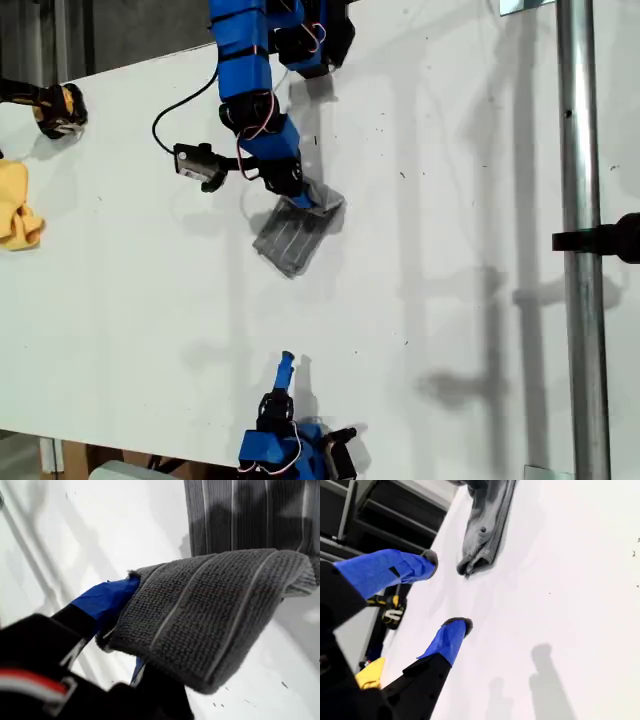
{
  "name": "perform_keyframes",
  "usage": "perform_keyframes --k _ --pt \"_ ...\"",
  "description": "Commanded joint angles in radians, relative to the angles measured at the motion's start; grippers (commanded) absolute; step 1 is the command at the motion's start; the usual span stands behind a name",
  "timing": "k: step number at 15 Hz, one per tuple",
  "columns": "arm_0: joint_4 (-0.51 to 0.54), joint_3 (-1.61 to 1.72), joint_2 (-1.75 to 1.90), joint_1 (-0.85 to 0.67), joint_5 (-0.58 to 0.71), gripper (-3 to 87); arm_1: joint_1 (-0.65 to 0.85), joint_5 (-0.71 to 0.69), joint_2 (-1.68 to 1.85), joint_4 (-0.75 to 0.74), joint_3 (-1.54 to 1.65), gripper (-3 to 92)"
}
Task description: Grasp corners of a towel and fold twice.
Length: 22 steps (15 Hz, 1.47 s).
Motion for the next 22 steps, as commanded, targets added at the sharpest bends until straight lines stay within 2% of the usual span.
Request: perform_keyframes --k 1,3,7,11,12,13,16,17,18,20,22 --pt "-0.002 -0.044 0.008 -0.008 0.006 20.4 0.052 -0.091 -0.104 0.009 -0.218 0.0" --pt "-0.002 -0.044 0.008 -0.009 0.006 20.4 0.086 -0.123 -0.199 -0.008 -0.273 0.0" --pt "-0.002 -0.044 0.008 -0.014 0.009 20.4 0.178 -0.167 -0.393 -0.15 -0.279 0.0" --pt "-0.002 -0.044 0.008 -0.014 0.008 20.4 0.242 -0.186 -0.607 -0.233 -0.359 1.6" --pt "-0.002 -0.044 0.008 -0.014 0.009 20.4 0.252 -0.181 -0.675 -0.235 -0.402 6.9" --pt "0.0 -0.044 0.008 -0.014 0.009 20.4 0.258 -0.19 -0.738 -0.224 -0.459 21.3" --pt "0.002 -0.041 0.008 -0.012 0.002 19.8 0.273 -0.23 -0.73 -0.095 -0.614 39.8" --pt "0.0 -0.038 0.008 -0.014 0.0 19.8 0.285 -0.247 -0.667 -0.06 -0.63 41.8" --pt "-0.002 -0.037 0.008 -0.015 0.0 19.1 0.302 -0.259 -0.589 -0.028 -0.632 42.4" --pt "-0.006 -0.035 0.008 -0.015 0.005 17.0 0.347 -0.288 -0.434 0.052 -0.63 37.4" --pt "-0.008 -0.028 0.008 -0.015 0.006 15.3 0.374 -0.31 -0.276 0.127 -0.601 28.3"
